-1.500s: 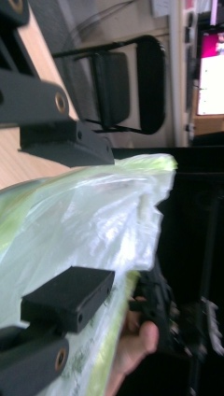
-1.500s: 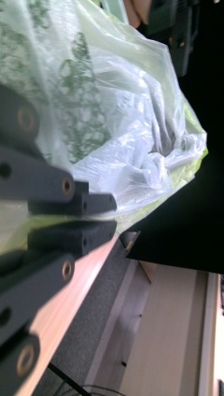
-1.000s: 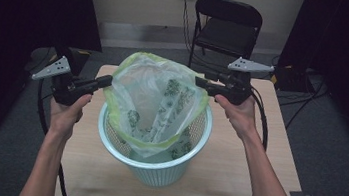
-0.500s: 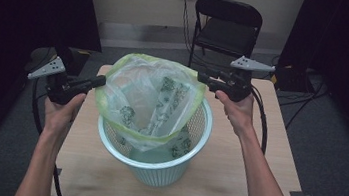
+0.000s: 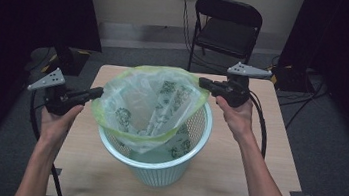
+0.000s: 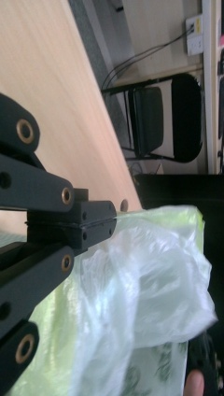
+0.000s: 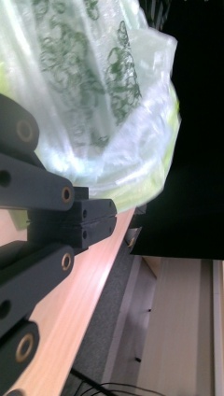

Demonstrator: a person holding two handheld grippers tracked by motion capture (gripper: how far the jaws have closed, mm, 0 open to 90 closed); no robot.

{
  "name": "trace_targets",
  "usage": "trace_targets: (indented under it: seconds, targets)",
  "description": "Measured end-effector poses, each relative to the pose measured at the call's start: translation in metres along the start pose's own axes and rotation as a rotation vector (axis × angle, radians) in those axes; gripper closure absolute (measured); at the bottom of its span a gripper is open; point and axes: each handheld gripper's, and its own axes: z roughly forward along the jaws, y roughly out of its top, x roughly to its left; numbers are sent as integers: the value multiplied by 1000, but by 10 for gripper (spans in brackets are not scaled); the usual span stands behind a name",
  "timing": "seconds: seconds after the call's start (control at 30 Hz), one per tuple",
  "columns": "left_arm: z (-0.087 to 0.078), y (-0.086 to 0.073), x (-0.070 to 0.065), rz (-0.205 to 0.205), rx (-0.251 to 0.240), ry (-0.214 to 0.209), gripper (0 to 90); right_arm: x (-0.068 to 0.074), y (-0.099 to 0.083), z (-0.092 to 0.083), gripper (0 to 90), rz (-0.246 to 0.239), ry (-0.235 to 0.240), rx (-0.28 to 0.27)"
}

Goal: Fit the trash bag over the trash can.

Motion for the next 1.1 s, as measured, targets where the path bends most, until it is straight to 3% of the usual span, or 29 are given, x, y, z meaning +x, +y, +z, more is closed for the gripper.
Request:
trace_targets:
  seconds: [0.07,0.17,0.3,0.33,0.43,0.5,0.53,0.73,0.83,0.9,0.97,1.0,1.03,1.07,1.1]
  targets:
    - [-2,-11,-4,-3,17,1,900,-2,-10,-9,900,5,-12,5]
    - [1,-15,-3,-17,27,13,900,-3,-16,-8,900,14,-12,12]
    - [10,-14,5,-51,1,39,900,-4,-16,3,900,4,-23,26]
    - [12,-10,10,-59,-27,47,900,-3,-11,5,896,-10,-21,-4]
    - [15,-7,14,-72,-35,51,900,-5,-6,9,887,-4,-30,-12]
    - [24,-9,16,-67,28,77,900,-9,-5,16,889,10,-48,10]
    - [31,-14,14,-46,96,87,900,-13,-7,23,895,18,-64,47]
    - [22,-35,5,-37,114,33,900,-14,-31,28,900,13,-44,108]
    - [12,-41,3,-52,95,-2,900,-11,-43,25,890,3,-17,120]
    - [9,-41,2,-49,86,0,900,-11,-45,23,863,2,-10,109]
    - [3,-39,2,-61,42,24,892,-11,-44,19,773,4,-23,79]
    - [1,-32,7,-106,-17,62,720,-14,-37,15,676,15,-51,31]
    - [1,-32,7,-106,-17,62,692,-14,-37,15,676,15,-51,31]
    - [0,-24,12,-123,-78,50,667,-17,-29,12,640,24,-75,20]
    - [0,-24,12,-123,-78,50,641,-17,-29,12,640,24,-75,20]
